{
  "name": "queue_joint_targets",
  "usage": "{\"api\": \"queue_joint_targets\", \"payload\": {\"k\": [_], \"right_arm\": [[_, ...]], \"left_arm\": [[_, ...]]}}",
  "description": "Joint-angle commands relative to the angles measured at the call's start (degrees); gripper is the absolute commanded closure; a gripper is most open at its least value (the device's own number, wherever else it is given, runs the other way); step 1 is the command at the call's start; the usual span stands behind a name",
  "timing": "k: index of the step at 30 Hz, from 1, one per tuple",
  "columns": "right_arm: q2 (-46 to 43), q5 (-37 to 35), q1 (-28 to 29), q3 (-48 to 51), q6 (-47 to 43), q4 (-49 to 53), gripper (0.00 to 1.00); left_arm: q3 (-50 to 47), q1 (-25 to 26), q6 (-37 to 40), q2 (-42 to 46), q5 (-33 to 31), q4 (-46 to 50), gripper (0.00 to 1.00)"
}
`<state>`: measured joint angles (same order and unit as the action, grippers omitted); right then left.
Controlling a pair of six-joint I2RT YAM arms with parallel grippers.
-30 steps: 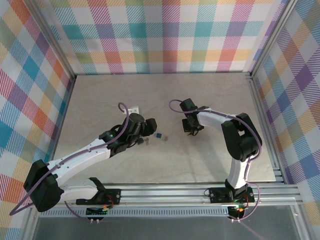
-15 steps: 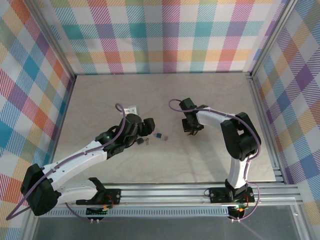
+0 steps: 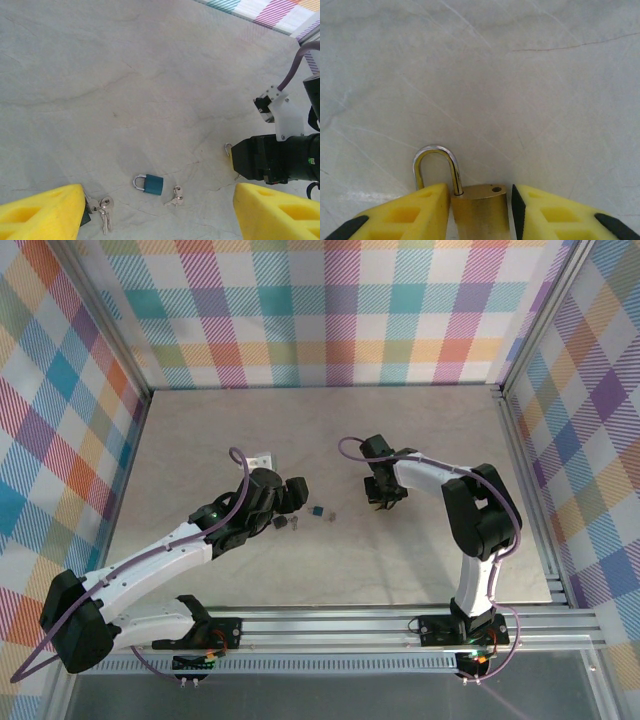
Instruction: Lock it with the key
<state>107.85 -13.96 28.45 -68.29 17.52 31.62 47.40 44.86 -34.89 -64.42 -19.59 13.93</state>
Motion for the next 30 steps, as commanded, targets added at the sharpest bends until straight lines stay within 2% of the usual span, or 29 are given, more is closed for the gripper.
{"api": "queue_joint_targets", "payload": {"k": [1,5,15,20,24,30], "right_arm": [[0.42,3.36,-0.78,2.75,-0.27,10.13,0.62],[1.32,3.40,-0.93,1.84,-1.07,11.74,0.63],[4.81,5.90,-1.38,-0.69,-2.84,14.86,0.75],[4.65,5.96,-1.45,-0.51,-3.42,14.28,0.85],[4.52,5.93,-1.46,-0.33,-3.63,13.91,0.99],[0.75,10.60,-1.46,1.82,-3.07,10.50,1.00]], "left_arm": [[1.49,-0.16,0.71,1.42,-1.01,1.53,0.22],[1.28,-0.14,0.63,2.02,-1.15,3.56,0.22],[1.46,-0.13,0.57,1.92,-0.88,4.39,0.21],[1.08,-0.14,0.45,2.45,-1.11,4.90,0.21],[0.59,-0.16,0.01,2.79,-0.66,4.62,0.21],[0.39,-0.13,-0.38,2.78,0.15,4.37,0.21]]}}
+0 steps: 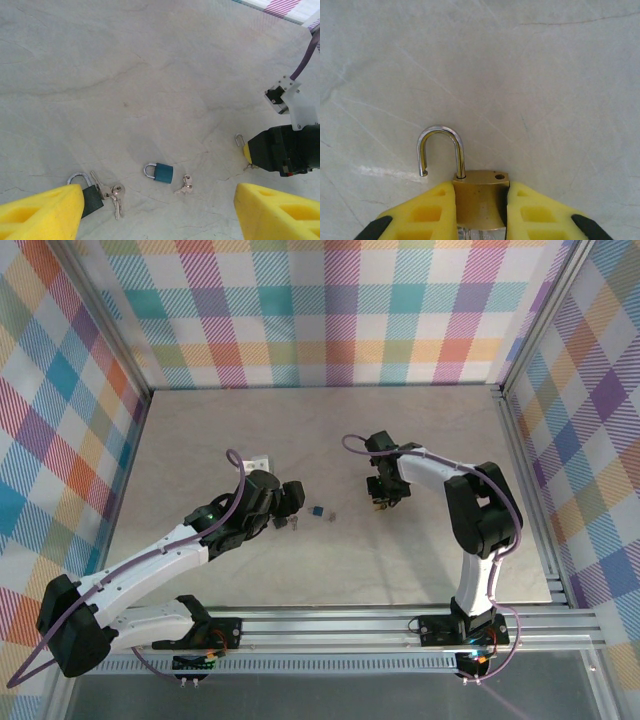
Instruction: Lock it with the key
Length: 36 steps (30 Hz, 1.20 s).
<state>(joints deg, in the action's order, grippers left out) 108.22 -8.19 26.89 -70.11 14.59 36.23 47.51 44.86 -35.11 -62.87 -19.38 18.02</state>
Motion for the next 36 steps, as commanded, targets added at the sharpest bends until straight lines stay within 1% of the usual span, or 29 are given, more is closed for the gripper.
{"api": "queue_joint_targets", "payload": {"k": [1,10,20,21,29,36], "right_arm": [[-0.18,5.71,0.09,3.50,-0.13,6.00,1.00],[-3.74,13.06,0.09,5.13,0.00,3.35,1.00],[-5.72,15.66,0.09,6.91,0.59,1.92,1.00],[-5.77,15.82,0.09,7.06,0.57,1.86,1.00],[-7.60,16.81,0.09,7.94,0.89,1.09,1.00],[-9.83,19.31,0.09,10.13,0.84,-1.64,1.00]], "left_arm": [[0.18,-0.14,-0.28,1.16,0.04,0.26,0.21],[-0.09,-0.17,-1.34,-0.25,1.62,-1.46,0.21],[-0.17,-0.19,-2.14,-1.71,2.99,-1.59,0.22],[-0.09,-0.20,-2.23,-1.77,3.19,-3.60,0.22],[-0.56,-0.13,-2.61,-2.28,3.73,-4.33,0.22],[-2.30,-0.17,-4.58,-4.43,5.95,-7.77,0.22]]}}
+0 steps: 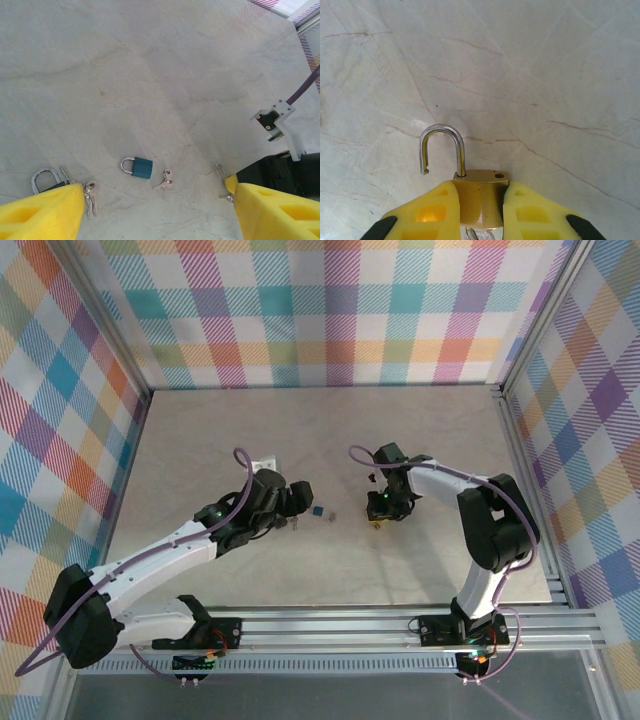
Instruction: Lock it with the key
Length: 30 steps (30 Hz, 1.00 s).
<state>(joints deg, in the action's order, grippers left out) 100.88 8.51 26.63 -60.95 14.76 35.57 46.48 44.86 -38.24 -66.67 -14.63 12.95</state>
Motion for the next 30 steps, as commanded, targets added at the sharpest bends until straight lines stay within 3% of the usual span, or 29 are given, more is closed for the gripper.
{"api": "queue_joint_targets", "payload": {"k": [1,14,30], "right_arm": [[-3.02,3.26,0.34,1.45,0.73,-1.74,1.00],[-8.58,7.32,0.35,5.19,0.97,-7.27,1.00],[-12.10,10.74,0.35,7.49,0.96,-10.68,1.00]], "left_arm": [[-1.55,-0.06,-1.77,-0.96,1.85,-3.49,0.22],[-3.54,-0.01,-6.70,-8.42,7.47,-12.73,0.23],[-3.97,0.77,-20.72,-26.82,18.04,-38.64,0.34]]}}
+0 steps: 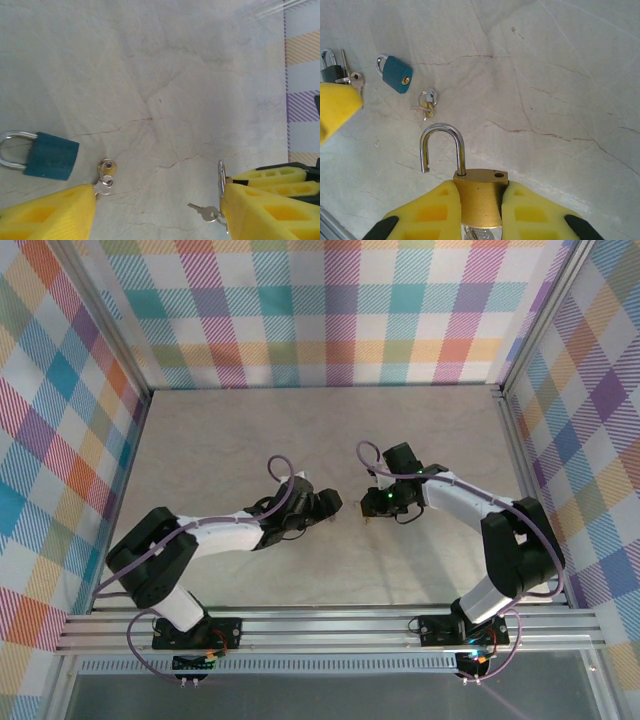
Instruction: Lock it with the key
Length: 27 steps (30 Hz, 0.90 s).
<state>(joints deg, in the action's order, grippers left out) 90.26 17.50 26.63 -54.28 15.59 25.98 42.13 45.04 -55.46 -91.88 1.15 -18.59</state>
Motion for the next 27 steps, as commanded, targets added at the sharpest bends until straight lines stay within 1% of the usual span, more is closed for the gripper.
{"api": "queue_joint_targets", "payload": {"k": [1,6,14,17,22,27], "right_arm": [[-1.49,1.77,0.35,0.78,0.10,-1.07,1.00],[-1.75,2.23,0.35,0.93,0.09,-1.27,1.00],[-2.08,3.93,0.39,1.36,0.22,-1.98,1.00],[-2.28,4.83,0.41,1.50,0.36,-2.32,1.00],[-1.87,6.32,0.44,1.86,0.74,-3.12,1.00],[-1.58,6.85,0.44,2.06,1.10,-3.49,1.00]], "left_arm": [[0.41,0.82,-3.99,-2.17,2.23,-7.94,0.34],[0.58,1.43,-4.99,-3.34,1.49,-9.77,0.36],[1.71,2.53,-7.37,-7.26,3.45,-15.37,0.44],[1.97,2.86,-7.73,-8.11,3.68,-16.16,0.45],[-0.06,2.96,-10.93,-9.60,3.82,-23.97,0.49],[-0.66,3.17,-13.71,-11.99,5.12,-30.41,0.55]]}}
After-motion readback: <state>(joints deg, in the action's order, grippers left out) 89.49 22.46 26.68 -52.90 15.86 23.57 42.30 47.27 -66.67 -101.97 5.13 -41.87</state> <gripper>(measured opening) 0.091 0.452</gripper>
